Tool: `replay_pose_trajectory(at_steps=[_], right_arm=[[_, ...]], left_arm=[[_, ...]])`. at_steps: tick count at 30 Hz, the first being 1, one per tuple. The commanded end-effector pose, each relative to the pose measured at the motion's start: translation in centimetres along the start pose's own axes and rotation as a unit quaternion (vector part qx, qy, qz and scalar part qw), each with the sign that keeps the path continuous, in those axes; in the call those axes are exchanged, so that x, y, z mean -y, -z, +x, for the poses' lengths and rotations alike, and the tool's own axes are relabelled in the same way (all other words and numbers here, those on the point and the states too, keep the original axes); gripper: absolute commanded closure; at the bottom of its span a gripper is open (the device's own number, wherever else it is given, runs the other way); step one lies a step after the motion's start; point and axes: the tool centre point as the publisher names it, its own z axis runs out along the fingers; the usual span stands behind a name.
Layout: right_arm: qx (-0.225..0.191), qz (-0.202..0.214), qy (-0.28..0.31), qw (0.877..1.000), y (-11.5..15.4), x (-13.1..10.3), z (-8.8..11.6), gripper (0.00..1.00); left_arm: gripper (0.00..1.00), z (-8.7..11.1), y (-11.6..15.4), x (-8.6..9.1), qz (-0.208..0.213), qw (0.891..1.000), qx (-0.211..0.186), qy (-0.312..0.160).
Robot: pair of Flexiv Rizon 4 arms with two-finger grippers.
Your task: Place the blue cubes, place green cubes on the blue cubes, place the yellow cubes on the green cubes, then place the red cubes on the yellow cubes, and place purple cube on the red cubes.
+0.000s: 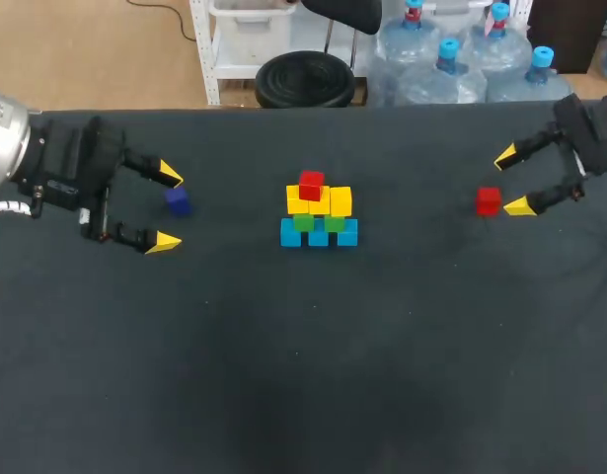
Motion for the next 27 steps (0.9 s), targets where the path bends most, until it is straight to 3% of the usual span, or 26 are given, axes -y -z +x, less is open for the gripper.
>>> replay_pose_trajectory(at_steps=[1,14,25,27], right_arm=[[0.008,-0.019,0.003,1.000,-0.6,1.4,1.3,0.00],[0.019,-0.022,0.008,1.000,-2.4,2.0,3.2,0.00],[0.026,-0.019,0.007,0.999,-3.6,2.3,3.4,0.00],[0.027,-0.019,0.006,0.999,-3.7,2.3,3.3,0.16]], left_arm=[[0.00,0.2,0.0,0.1,-0.002,1.000,0.003,-0.002],[0.00,0.2,0.0,0.1,-0.002,1.000,0.003,-0.002],[0.00,0.2,0.0,0.1,-0.002,1.000,0.003,-0.002],[0.00,0.2,0.0,0.1,-0.002,1.000,0.003,-0.002]])
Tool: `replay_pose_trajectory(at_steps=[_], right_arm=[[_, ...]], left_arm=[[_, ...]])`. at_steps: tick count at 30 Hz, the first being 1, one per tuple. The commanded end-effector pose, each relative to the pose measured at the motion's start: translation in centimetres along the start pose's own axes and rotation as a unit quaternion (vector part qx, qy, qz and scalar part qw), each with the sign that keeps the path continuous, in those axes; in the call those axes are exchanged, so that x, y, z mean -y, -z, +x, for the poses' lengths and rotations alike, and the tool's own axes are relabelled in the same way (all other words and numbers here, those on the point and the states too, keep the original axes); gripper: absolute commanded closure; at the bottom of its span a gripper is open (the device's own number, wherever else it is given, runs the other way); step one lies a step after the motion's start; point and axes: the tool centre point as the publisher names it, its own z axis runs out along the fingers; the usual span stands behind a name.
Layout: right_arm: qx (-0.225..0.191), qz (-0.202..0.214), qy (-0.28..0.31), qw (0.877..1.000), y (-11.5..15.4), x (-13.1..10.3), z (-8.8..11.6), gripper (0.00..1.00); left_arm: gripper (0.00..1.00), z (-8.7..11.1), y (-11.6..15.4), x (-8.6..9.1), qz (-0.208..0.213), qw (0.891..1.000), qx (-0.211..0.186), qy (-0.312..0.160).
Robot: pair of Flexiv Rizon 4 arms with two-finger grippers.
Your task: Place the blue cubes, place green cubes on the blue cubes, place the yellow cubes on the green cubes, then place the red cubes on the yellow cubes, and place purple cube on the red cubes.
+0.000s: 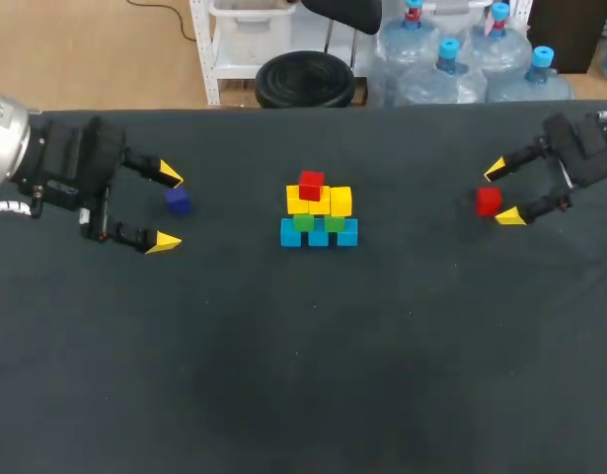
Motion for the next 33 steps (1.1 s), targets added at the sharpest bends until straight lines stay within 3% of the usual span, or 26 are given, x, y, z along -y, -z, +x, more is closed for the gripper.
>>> replay_pose_trajectory(at_steps=[1,4,5,7,18,33], right_arm=[[0.002,-0.001,0.000,1.000,-0.4,0.2,0.0,0.50],[0.001,-0.001,-0.001,1.000,-0.6,0.2,0.0,0.69],[0.001,0.000,-0.001,1.000,-0.6,0.2,0.1,0.83],[0.000,0.001,-0.002,1.000,-0.6,0.3,0.1,1.00],[-0.010,0.006,-0.006,1.000,-0.1,-0.2,-1.3,1.00],[-0.020,0.034,-0.001,0.999,1.2,-2.1,-9.0,1.00]], left_arm=[[0.00,0.2,0.0,0.1,-0.002,1.000,0.003,-0.002],[0.00,0.2,0.0,0.1,-0.002,1.000,0.003,-0.002],[0.00,0.2,0.0,0.1,-0.002,1.000,0.003,-0.002],[0.00,0.2,0.0,0.1,-0.002,1.000,0.003,-0.002],[0.00,0.2,0.0,0.1,-0.002,1.000,0.003,-0.002],[0.00,0.2,0.0,0.1,-0.002,1.000,0.003,-0.002]])
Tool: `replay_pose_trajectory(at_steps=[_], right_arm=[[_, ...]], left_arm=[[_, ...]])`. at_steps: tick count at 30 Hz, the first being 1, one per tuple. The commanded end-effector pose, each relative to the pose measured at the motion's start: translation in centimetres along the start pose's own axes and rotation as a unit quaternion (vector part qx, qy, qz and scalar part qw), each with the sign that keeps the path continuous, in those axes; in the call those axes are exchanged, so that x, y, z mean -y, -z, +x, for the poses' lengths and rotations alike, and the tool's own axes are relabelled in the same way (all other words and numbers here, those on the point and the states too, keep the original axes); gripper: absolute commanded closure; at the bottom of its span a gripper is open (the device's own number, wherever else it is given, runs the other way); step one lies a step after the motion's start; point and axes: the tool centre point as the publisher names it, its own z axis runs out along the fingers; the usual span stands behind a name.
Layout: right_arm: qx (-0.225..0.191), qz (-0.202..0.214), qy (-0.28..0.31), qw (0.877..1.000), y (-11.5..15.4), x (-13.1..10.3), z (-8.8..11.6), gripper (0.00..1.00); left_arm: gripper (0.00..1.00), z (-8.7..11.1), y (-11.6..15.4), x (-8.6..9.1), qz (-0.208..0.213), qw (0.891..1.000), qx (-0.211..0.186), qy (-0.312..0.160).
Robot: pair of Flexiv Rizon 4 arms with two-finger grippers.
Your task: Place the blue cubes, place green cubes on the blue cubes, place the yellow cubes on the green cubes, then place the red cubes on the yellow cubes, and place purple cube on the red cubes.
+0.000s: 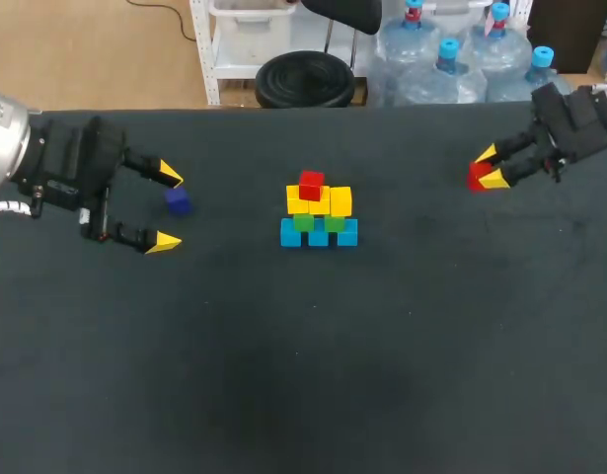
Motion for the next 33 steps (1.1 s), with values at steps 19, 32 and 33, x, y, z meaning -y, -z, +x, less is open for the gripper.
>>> replay_pose_trajectory(at_steps=[19,32,33], right_arm=[[-0.008,0.039,0.019,0.999,-4.5,-5.2,-12.6,1.00],[-0.011,0.010,0.027,1.000,-9.1,-5.1,-14.9,1.00],[-0.012,0.008,0.028,1.000,-9.2,-5.1,-15.1,1.00]], left_arm=[[0.00,0.2,0.0,0.1,-0.002,1.000,0.003,-0.002],[0.00,0.2,0.0,0.1,-0.002,1.000,0.003,-0.002],[0.00,0.2,0.0,0.1,-0.002,1.000,0.003,-0.002]])
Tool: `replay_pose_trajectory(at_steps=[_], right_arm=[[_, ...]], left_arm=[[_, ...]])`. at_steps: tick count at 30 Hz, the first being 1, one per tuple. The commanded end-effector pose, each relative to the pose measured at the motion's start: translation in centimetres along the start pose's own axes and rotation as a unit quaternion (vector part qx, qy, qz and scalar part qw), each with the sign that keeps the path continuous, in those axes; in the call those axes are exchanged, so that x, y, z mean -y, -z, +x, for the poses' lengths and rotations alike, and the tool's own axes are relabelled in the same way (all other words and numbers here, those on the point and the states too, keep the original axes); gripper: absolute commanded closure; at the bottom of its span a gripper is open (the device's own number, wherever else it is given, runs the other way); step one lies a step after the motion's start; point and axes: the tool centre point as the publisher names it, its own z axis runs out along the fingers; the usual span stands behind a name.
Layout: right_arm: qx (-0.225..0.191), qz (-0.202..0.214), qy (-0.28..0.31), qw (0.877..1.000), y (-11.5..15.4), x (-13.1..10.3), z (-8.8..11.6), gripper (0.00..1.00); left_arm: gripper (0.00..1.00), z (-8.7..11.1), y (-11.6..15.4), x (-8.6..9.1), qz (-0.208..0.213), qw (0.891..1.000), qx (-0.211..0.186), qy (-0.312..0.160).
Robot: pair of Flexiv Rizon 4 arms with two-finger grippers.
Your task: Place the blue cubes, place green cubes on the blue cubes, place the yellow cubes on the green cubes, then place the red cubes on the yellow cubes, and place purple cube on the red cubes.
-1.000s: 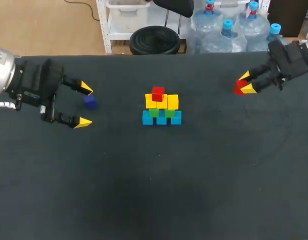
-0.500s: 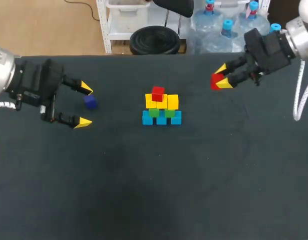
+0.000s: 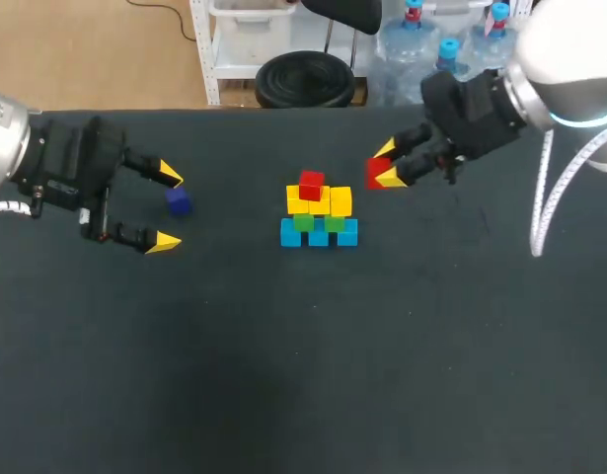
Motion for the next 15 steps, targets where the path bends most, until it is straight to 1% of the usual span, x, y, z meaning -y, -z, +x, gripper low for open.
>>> replay_pose_trajectory(at_steps=[1,15], right_arm=[[-0.002,-0.008,0.001,1.000,-1.1,0.9,-0.5,1.00],[0.000,-0.025,0.000,1.000,-3.3,0.9,-1.6,1.00]], left_arm=[[0.00,0.2,0.0,0.1,-0.002,1.000,0.003,-0.002],[0.00,0.2,0.0,0.1,-0.002,1.000,0.003,-0.002]])
